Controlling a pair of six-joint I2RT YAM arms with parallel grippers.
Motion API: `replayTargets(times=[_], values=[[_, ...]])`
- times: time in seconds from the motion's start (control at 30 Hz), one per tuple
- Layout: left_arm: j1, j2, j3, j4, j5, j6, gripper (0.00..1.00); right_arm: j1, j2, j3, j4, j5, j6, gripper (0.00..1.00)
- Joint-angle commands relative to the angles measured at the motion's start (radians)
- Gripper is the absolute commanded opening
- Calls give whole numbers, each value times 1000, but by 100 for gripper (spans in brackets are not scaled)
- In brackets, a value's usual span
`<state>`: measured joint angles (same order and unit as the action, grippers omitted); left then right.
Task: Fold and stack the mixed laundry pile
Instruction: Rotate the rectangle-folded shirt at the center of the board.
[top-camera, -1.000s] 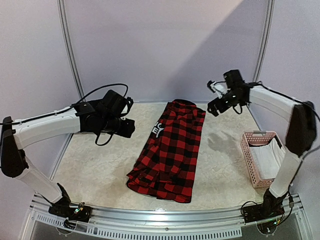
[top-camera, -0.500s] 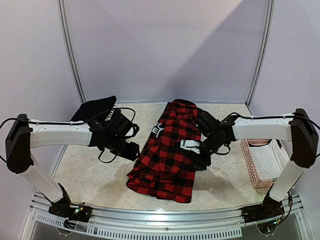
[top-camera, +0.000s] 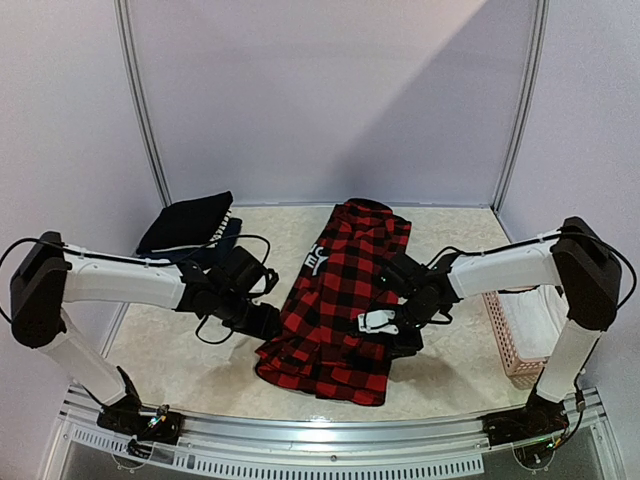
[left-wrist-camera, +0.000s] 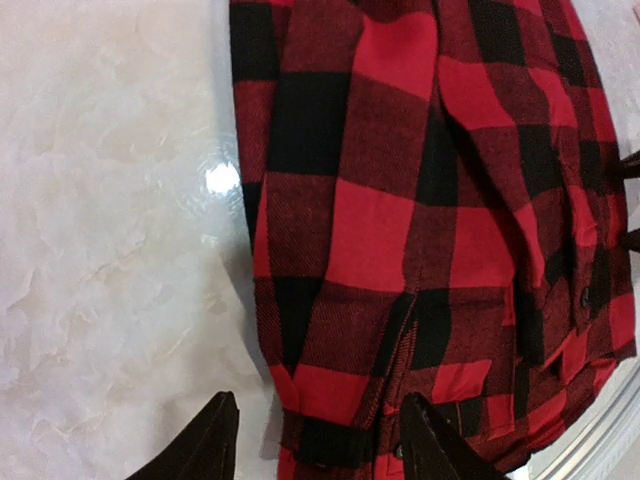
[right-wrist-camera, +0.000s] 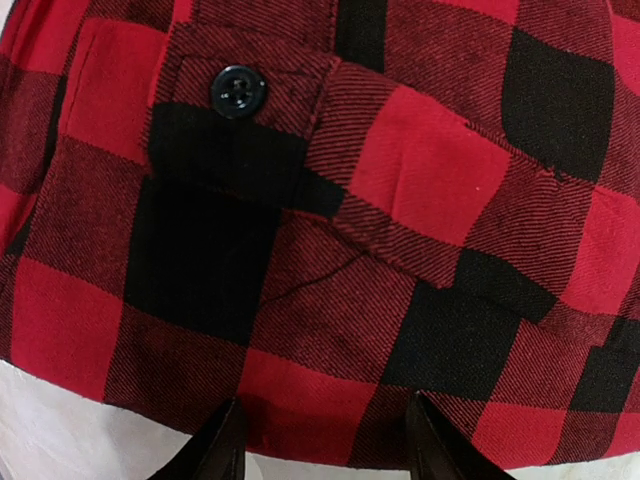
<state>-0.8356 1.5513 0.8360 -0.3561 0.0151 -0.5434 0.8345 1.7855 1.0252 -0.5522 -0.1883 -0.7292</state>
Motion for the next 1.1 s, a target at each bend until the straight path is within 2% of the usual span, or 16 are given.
replayTargets(times=[0.0, 0.03, 0.2, 0.3, 0.4, 0.57, 0.67, 0.87, 1.07], values=[[-20, -52, 43, -58, -45, 89, 56, -85, 6, -126, -94, 137, -121, 51], [-20, -58, 44, -69, -48, 97, 57, -102, 2, -131, -115, 135, -132, 45], [-36, -79, 37, -88, -34, 138, 57, -242, -70, -169, -214, 160, -214, 40], [-61, -89, 48, -95, -33, 189, 58, -323, -145, -170, -280, 158, -264, 40], [-120, -101, 75, -102, -60, 300, 58, -354, -236, -166, -341, 149, -297, 42], [-246, -86, 125, -102, -113, 500, 59, -352, -506, -122, -421, -88, -297, 55], [-276, -56, 145, -81, -100, 543, 59, -328, -609, -153, -389, -140, -300, 56], [-322, 16, 170, -21, -52, 553, 59, -212, -604, -263, -236, -72, -310, 54], [-392, 130, 224, -16, -69, 672, 59, -148, -530, -302, -152, -65, -315, 53]])
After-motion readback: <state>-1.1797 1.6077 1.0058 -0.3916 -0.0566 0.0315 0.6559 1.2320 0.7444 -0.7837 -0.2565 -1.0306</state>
